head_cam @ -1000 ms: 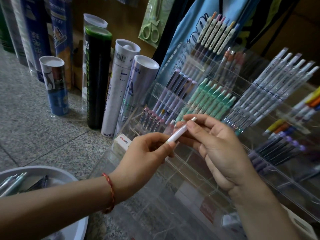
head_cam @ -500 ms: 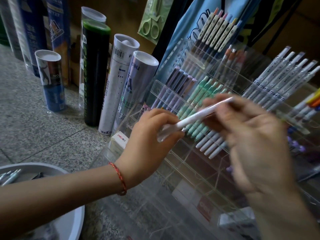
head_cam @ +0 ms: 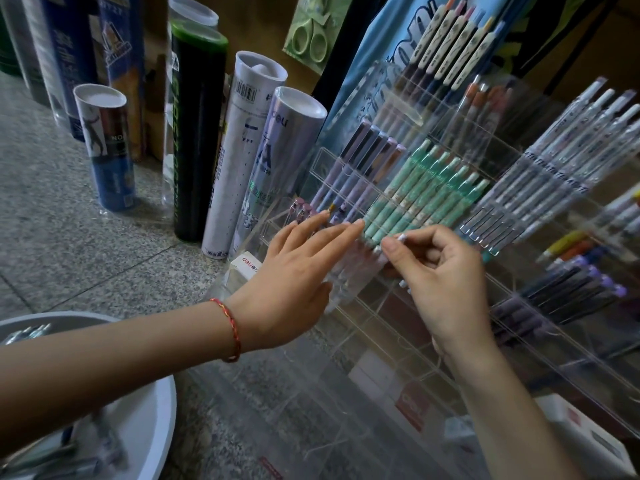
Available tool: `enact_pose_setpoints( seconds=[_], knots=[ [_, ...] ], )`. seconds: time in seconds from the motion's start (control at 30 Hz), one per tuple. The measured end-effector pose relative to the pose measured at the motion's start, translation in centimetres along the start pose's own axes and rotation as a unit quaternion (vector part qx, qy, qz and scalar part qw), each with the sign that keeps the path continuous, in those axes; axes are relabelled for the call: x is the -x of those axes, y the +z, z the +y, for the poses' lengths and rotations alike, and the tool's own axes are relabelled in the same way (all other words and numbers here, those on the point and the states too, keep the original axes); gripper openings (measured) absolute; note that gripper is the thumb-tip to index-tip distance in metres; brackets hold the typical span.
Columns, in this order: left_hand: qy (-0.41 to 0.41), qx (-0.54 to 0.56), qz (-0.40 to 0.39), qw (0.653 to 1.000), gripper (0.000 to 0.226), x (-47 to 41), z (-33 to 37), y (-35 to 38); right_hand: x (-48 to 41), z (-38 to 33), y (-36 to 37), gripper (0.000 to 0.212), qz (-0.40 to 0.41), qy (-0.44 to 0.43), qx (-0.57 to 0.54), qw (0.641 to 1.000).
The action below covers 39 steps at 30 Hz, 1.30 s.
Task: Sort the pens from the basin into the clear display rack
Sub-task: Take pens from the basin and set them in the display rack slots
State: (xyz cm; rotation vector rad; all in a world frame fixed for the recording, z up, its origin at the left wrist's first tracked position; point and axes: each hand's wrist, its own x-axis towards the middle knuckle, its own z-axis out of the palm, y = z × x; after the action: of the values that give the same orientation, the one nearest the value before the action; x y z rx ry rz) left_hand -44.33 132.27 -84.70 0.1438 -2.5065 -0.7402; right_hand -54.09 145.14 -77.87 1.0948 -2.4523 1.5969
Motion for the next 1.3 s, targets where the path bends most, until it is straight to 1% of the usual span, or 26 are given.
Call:
enact_pose_setpoints(
  seconds=[0.17,0.3,0.4,0.47,0.57,0.63,0.73,0.83,0.9,0.97,1.07,1.17,1.2,1.23,1.3],
  knots=[
    [0.012,-0.016,0.019,1.000,0.082,0.0,-0.2,0.2,0.4,0.7,0.4,0.016,-0.007,0.018,-0.022,1.000],
    [0.012,-0.015,0.017,1.000,0.086,0.0,-0.3,0.3,0.1,-0.1,0.1,0.013,0.012,-0.010,-0.046,0.999],
    [0.018,-0.028,0.031,0.999,0.086,0.0,-0.3,0.5,0.4,0.4,0.3,0.012,0.000,0.001,-0.028,1.000],
    [0.019,-0.032,0.036,0.999,0.085,0.0,-0.4,0.6,0.7,0.9,0.5,0.016,-0.009,0.017,-0.006,1.000],
    [0.019,-0.036,0.039,0.998,0.084,0.0,-0.4,0.7,0.6,1.2,0.7,0.015,-0.010,0.015,0.003,1.000],
    [0.016,-0.034,0.035,0.999,0.085,-0.1,-0.4,0.7,0.4,0.9,0.5,0.013,0.009,0.013,-0.032,0.999],
    [0.018,-0.032,0.033,0.999,0.086,-0.1,-0.5,0.8,0.5,0.1,0.5,0.016,0.040,0.002,-0.093,0.995],
    [0.021,-0.037,0.037,0.998,0.086,0.0,-0.5,0.8,0.8,0.1,0.8,0.013,0.054,-0.015,-0.105,0.993],
    [0.022,-0.039,0.039,0.998,0.086,0.0,-0.5,0.8,0.8,0.4,1.1,0.013,0.045,-0.015,-0.099,0.994],
    [0.026,-0.040,0.042,0.998,0.086,-0.1,-0.6,0.9,0.7,0.9,1.0,0.014,0.019,-0.003,-0.066,0.998],
    [0.029,-0.045,0.046,0.997,0.085,-0.1,-0.7,1.0,0.6,1.4,0.7,0.017,-0.035,0.021,0.014,0.999],
    [0.030,-0.048,0.042,0.997,0.085,-0.1,-0.7,1.1,0.2,1.2,0.4,0.023,-0.068,0.062,0.035,0.995],
    [0.031,-0.049,0.040,0.997,0.085,-0.1,-0.8,1.1,0.1,1.2,0.5,0.026,-0.083,0.065,0.066,0.992],
    [0.032,-0.049,0.038,0.998,0.085,-0.1,-0.8,1.0,0.0,1.1,0.6,0.030,-0.103,0.058,0.131,0.984],
    [0.033,-0.033,0.034,0.998,0.086,-0.1,-0.8,0.9,0.2,0.7,1.0,0.041,-0.124,0.021,0.266,0.956]
  ],
)
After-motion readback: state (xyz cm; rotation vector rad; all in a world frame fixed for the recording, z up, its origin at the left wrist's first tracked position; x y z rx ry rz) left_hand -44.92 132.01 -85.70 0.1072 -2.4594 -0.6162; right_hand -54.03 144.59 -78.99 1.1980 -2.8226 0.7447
